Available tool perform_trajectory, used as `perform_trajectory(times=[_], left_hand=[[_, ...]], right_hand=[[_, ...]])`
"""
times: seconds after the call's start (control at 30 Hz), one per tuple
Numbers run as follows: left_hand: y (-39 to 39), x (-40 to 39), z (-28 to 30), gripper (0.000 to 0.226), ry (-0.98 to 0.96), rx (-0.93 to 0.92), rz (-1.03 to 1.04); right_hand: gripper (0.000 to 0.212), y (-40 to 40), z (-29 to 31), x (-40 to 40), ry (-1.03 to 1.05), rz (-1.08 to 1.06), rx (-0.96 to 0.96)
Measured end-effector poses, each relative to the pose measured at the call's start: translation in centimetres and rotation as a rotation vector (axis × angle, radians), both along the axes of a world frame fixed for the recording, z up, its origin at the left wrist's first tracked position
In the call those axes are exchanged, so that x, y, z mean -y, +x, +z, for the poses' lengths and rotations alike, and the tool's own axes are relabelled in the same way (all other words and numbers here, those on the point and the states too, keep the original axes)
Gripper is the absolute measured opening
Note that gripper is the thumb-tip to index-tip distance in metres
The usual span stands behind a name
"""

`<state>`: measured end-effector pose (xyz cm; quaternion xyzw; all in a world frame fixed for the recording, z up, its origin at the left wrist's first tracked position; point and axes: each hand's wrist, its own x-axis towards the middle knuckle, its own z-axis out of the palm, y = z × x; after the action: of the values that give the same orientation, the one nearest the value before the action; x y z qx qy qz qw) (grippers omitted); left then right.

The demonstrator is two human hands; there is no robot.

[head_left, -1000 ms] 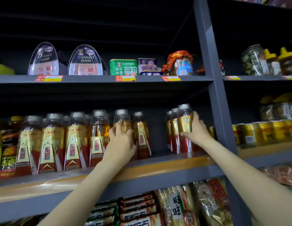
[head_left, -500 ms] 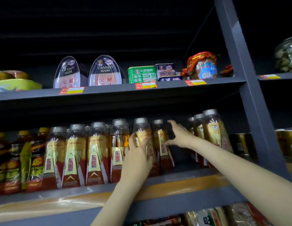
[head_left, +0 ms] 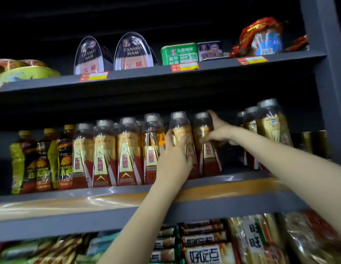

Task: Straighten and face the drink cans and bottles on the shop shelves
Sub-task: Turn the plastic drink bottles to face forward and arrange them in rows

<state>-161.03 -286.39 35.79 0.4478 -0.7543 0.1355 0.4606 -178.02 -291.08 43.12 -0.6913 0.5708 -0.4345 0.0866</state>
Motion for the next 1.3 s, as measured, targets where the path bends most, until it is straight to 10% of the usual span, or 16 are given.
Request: perform_trajectory(times=[0.43, 0.77, 0.97, 1.3], left_hand=[[0.1, -5.6, 3.2, 0.037, -0.276, -0.146, -0.19], [3.5, -11.3, 0.1, 0.068, 0.55, -0.579, -1.015], [4.4, -12.8, 0.7, 0.069, -0.034, -0.518, -0.688], [5.3, -13.4, 0.8, 0.082, -0.093, -0.318, -0.707]], right_hand=[[0.103, -1.5, -3.5, -15.8, -0.48, 0.235, 0.387], [0.086, 1.0, -3.3, -19.2, -0.305, 0.686, 1.035], [0.052, 2.6, -4.8, -18.7, 0.07, 0.717, 1.147], [0.057, 4.3, -4.9, -20.0, 0.071, 0.698, 1.232]])
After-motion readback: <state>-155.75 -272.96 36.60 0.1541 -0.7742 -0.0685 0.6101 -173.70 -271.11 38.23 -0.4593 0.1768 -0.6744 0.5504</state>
